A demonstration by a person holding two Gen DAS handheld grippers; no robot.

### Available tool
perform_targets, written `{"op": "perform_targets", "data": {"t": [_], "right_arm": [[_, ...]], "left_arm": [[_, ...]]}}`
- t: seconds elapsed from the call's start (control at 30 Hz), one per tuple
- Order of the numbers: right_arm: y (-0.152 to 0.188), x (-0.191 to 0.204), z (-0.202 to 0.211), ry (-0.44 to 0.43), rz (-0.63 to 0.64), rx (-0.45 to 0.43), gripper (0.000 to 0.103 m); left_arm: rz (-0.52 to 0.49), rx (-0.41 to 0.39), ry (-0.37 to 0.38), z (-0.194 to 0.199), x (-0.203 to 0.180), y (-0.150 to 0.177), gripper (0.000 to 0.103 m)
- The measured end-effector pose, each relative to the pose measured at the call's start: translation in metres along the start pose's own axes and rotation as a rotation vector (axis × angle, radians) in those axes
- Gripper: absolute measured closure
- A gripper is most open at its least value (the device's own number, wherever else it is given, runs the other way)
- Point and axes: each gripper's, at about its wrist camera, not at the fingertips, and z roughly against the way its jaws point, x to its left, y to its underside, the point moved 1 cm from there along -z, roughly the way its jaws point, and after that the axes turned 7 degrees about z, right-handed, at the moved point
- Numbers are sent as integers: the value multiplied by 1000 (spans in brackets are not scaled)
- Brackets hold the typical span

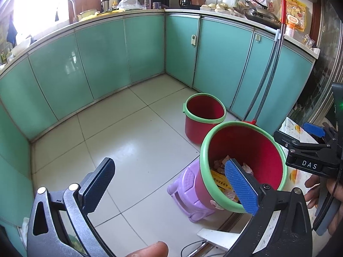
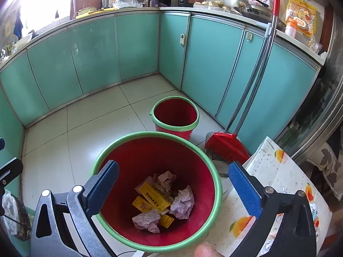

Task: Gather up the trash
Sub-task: 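Move both tools back over the table toward the remaining trash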

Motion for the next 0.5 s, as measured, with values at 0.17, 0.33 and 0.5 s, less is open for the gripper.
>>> {"op": "perform_targets", "data": {"t": [0.17, 0.33, 0.5], "right_arm": [[3, 3, 10, -16, 1, -14, 1], [12, -2, 35, -9, -19, -40, 1], [32, -25, 71, 36, -53, -62, 1]], "left_arm": [[-10, -11, 0, 7, -6, -2, 0], [-30, -33, 23, 18, -19, -5, 0], [-57, -53, 44, 28, -41, -7, 0]]}}
